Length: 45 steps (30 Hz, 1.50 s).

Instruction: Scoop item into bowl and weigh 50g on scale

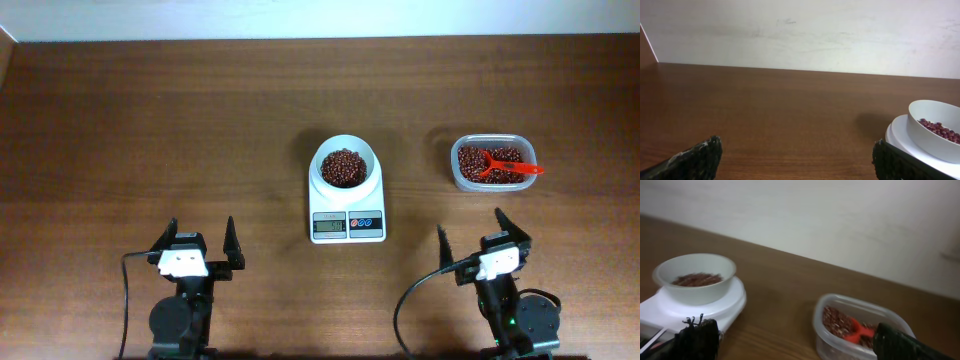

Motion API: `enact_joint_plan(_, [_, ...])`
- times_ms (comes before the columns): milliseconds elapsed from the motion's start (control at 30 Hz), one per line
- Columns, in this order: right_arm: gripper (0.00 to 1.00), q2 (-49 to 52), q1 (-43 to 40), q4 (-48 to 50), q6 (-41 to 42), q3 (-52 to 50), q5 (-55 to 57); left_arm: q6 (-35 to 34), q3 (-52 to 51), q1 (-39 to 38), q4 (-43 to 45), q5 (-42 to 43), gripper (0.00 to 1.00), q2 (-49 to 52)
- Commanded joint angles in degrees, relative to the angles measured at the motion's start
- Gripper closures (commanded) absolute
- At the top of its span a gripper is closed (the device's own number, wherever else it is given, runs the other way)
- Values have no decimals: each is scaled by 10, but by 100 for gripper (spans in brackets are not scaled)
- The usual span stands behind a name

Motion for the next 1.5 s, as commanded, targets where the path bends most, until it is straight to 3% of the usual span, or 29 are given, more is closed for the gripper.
enact_joint_plan(0, [1,-5,-3,-3,73,-3,102,-2,-1,3,-3,-4,1,-4])
enact_joint_plan(1467, [1,-4,-2,-16,73,-3,86,-2,-1,3,-3,-4,1,-4])
